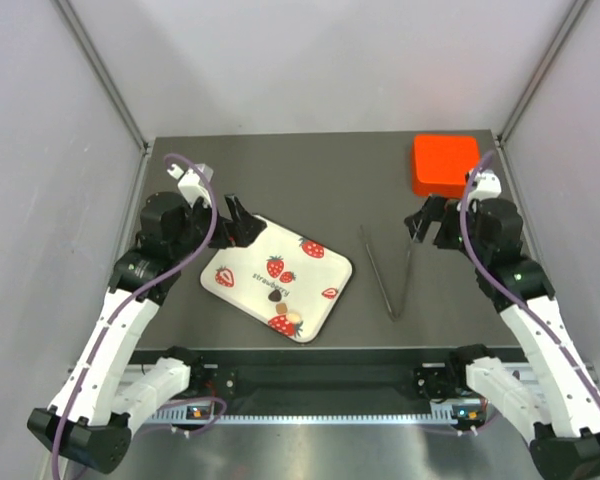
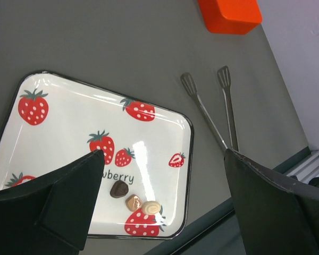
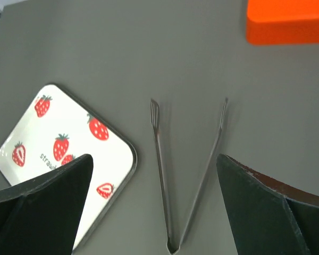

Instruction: Pack the chocolate

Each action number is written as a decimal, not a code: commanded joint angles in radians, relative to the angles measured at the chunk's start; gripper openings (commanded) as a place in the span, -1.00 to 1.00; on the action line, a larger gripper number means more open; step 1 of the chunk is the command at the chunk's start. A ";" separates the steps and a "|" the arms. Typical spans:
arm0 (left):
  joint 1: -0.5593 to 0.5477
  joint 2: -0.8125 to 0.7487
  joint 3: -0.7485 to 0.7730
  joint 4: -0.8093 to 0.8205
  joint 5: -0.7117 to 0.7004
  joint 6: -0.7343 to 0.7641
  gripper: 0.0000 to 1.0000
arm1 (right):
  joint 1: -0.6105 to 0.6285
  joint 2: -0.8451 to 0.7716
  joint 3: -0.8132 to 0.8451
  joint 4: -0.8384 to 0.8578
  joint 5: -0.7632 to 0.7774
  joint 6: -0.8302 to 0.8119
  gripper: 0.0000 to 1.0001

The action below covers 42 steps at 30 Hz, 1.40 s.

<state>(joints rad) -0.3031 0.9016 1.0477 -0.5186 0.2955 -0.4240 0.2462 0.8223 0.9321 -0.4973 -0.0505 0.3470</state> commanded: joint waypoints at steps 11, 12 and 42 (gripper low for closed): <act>-0.004 -0.102 -0.152 0.132 -0.010 -0.013 0.96 | 0.004 -0.189 -0.202 0.080 0.120 0.021 0.99; -0.005 -0.105 -0.153 0.131 -0.013 -0.006 0.96 | 0.004 -0.180 -0.190 0.077 0.117 0.017 0.99; -0.005 -0.090 -0.115 0.109 -0.015 0.027 0.96 | 0.004 -0.112 -0.036 0.036 0.117 -0.026 0.99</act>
